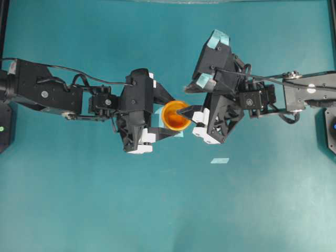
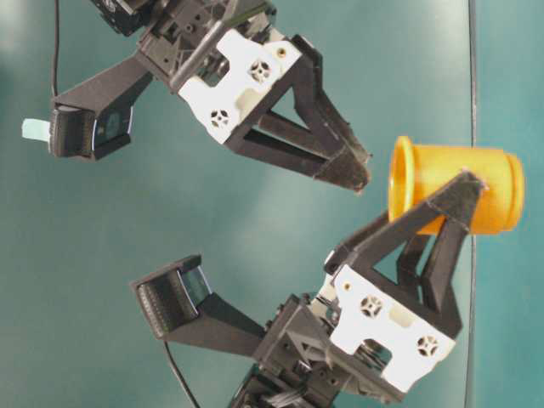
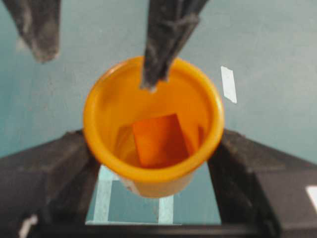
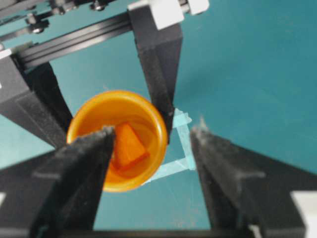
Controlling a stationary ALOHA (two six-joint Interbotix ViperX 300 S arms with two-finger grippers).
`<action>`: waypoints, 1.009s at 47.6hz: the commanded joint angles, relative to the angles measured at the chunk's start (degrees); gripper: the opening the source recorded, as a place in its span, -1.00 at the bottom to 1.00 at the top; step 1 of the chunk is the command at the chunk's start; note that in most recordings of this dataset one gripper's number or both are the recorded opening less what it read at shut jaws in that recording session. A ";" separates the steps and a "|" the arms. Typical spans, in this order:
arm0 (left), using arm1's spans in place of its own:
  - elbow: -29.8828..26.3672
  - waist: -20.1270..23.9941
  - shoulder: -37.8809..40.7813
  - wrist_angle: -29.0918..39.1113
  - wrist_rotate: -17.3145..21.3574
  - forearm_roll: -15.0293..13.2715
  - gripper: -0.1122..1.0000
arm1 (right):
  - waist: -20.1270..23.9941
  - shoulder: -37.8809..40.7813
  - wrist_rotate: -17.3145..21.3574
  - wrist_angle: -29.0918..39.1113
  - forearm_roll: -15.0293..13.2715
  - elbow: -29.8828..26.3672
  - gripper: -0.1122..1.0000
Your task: Hold the block with right arm and the cup with left arm, then put the block into the cup.
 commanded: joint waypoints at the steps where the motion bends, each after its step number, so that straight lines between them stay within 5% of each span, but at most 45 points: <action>1: -0.62 0.00 -1.05 -0.26 0.00 0.18 0.37 | -0.18 -0.79 -0.09 -0.79 -0.26 -1.85 0.34; 48: -0.62 0.00 -1.05 -0.26 0.00 0.18 0.37 | -0.18 -0.79 -0.09 -6.24 -0.26 -2.20 0.34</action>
